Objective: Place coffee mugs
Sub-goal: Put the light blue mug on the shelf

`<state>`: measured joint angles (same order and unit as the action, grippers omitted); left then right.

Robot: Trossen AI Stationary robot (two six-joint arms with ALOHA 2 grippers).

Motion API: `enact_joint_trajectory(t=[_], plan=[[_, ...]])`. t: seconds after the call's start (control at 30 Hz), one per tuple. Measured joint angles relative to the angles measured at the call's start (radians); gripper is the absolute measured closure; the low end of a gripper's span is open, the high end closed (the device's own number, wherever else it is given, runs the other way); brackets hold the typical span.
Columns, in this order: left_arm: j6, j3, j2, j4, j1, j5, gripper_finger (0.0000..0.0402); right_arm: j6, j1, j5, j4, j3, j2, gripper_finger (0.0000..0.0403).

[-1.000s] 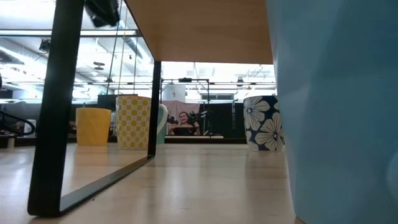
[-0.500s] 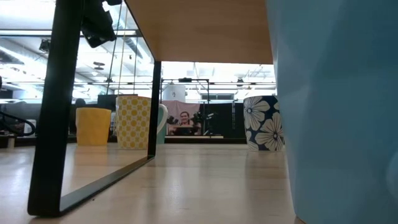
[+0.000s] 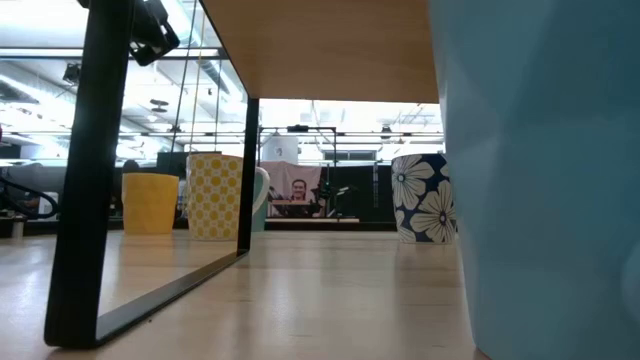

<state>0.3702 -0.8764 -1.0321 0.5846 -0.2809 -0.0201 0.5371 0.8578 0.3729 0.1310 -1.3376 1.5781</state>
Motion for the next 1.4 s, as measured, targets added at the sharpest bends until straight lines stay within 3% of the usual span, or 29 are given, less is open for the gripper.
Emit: enact_joint_trajectory(t=[0.37,1.1,1.4], plan=[[0.0,0.0,-0.001,0.002,-0.016,0.002,0.0271,0.143,-0.001,-0.001,0.02,-0.023,0.073,0.0282],[0.011,0.0,-0.001,0.002,-0.016,0.054,0.0271,0.107,-0.004,-0.062,0.203,-0.02,0.073,0.0303],[0.01,0.0,-0.001,0.002,-0.016,0.054,0.0271,0.077,-0.014,-0.061,0.135,-0.02,0.073,0.0303]])
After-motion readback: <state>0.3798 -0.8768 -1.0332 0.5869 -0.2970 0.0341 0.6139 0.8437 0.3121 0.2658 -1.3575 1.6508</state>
